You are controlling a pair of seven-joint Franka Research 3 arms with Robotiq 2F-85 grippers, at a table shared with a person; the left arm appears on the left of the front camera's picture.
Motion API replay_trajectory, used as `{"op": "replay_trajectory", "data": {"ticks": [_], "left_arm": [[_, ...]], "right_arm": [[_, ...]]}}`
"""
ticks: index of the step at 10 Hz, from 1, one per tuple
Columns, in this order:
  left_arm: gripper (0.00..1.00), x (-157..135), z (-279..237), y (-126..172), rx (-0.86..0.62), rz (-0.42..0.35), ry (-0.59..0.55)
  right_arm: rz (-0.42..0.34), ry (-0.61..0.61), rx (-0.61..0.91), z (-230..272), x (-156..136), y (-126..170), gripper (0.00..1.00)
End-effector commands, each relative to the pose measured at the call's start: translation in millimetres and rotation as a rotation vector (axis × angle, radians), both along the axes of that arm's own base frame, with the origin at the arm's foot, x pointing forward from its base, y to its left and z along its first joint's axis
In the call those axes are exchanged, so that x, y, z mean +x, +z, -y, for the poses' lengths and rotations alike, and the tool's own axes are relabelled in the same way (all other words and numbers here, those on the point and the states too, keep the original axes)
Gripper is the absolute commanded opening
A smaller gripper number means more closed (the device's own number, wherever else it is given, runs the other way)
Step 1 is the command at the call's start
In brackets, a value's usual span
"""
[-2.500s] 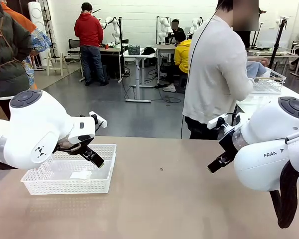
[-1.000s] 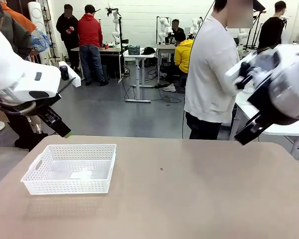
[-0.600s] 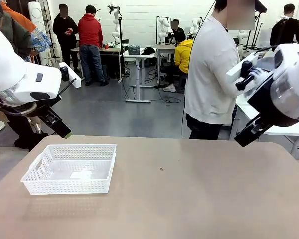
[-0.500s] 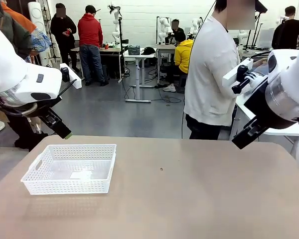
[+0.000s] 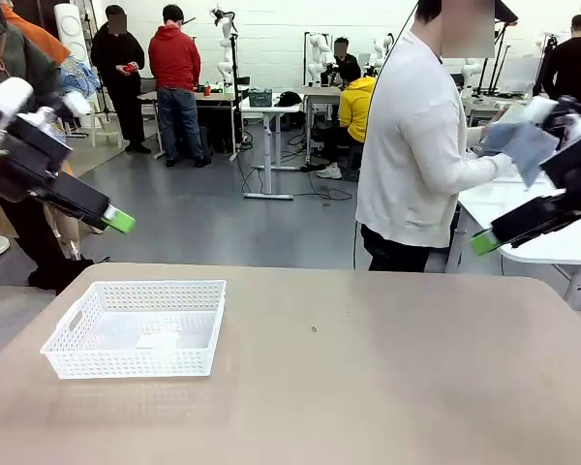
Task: Clean and organize the cups into the basket.
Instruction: Pick up the Organizing basket and move it to the center of the table, then pick up the Reusable plastic cup from the right side of the table and place it inside the Organizing basket.
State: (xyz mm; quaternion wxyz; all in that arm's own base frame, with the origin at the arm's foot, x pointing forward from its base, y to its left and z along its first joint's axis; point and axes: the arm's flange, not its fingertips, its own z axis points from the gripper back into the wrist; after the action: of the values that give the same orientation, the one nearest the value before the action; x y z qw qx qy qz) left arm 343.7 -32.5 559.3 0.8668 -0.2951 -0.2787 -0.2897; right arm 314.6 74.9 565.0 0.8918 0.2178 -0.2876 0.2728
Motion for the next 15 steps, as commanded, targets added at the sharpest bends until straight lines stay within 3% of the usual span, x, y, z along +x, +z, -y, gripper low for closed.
{"op": "replay_trajectory", "data": {"ticks": [1, 2, 4, 6, 9, 15], "left_arm": [[1.00, 30, -43, -12, -0.777, -0.637, 0.087], [1.00, 38, -65, -19, -0.847, -0.686, 0.139], [1.00, 50, -104, -44, -0.766, -0.828, 0.227], [1.00, 52, -145, -61, -0.765, -0.880, 0.274], [1.00, 40, -185, -66, -0.754, -0.857, 0.381], [1.00, -1, -236, -44, -0.749, -0.732, 0.537]], "right_arm": [[-0.579, 0.060, 0.701, 45, 33, -7, 1.00], [-0.639, 0.052, 0.801, 73, 48, -18, 1.00], [-0.704, 0.005, 0.968, 128, 67, -43, 1.00], [-0.711, -0.055, 1.042, 173, 68, -62, 1.00], [-0.689, -0.196, 1.022, 223, 51, -70, 1.00], [-0.583, -0.429, 0.909, 281, -5, -51, 1.00]]}}
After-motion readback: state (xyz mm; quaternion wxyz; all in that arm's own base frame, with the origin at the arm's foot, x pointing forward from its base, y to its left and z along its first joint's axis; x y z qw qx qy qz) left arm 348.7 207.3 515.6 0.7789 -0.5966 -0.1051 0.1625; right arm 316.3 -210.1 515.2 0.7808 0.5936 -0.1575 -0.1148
